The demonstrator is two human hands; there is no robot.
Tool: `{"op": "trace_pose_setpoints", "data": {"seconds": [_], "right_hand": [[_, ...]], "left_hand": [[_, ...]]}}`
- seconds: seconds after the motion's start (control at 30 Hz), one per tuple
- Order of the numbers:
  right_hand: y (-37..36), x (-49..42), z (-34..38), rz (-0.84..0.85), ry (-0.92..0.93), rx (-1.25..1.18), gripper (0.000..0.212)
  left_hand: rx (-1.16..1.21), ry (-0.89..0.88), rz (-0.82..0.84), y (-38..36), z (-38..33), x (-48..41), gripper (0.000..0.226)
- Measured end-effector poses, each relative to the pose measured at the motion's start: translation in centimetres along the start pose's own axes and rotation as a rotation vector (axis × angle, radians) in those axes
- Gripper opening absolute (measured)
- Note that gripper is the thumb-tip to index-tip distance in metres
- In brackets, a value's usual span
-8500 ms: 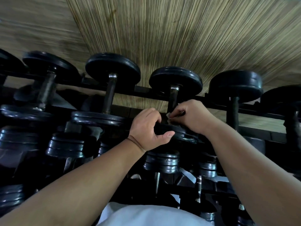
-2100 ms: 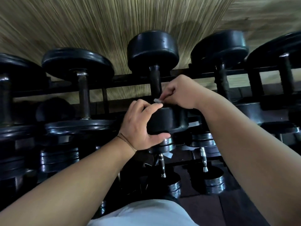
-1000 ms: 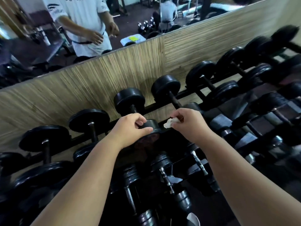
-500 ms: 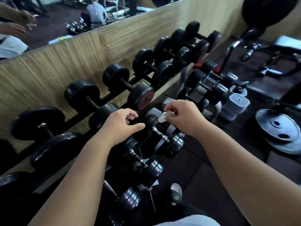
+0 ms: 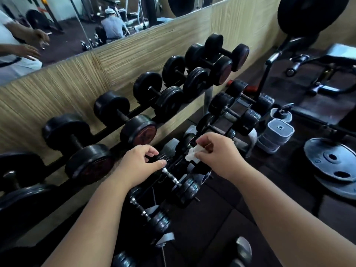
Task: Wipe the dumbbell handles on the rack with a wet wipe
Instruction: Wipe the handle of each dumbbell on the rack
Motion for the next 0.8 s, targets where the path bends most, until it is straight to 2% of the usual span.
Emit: {"op": "trace_pose_setpoints", "data": {"seconds": [0.13,0.3,0.57,0.7,0.8], "right_hand": [[4.0,-1.8,-4.5,0.071,0.034,0.027,0.019],[7.7,-5.2,-8.2,0.155,0.076,0.039,0.018],[6.1,-12.7,-7.1,0.294,0.114,-0.077,0.017],[3.6,-16.9,-4.8,0.363,0.199,-0.05,0.016],[1.9,-20.3,-3.3,0.399,0.25,-0.036,0.018]], "left_hand": [[0.022,0.03,-0.041,-4.5,-3.6,-3.9,0.031],[0.087,0.082,-0.138,-7.9,-6.0,-6.6,0.029],[0.117,0.171,-0.255,-5.5,-6.5,-7.2,0.03],[0.165,0.23,-0.443,-2.4,-4.4,-9.5,0.03],[0.146,0.353,-0.706,-0.5,-0.7,-12.9,0.043]]}}
Point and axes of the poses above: each hand's wrist, its own x-axis away from the middle knuckle, its own y-axis out of the back of the hand, z = x × y, the point moved 4 cm from there along -x, towards the middle knuckle, and after that the axes turned 1 degree about -z, right-handed, at the moved point
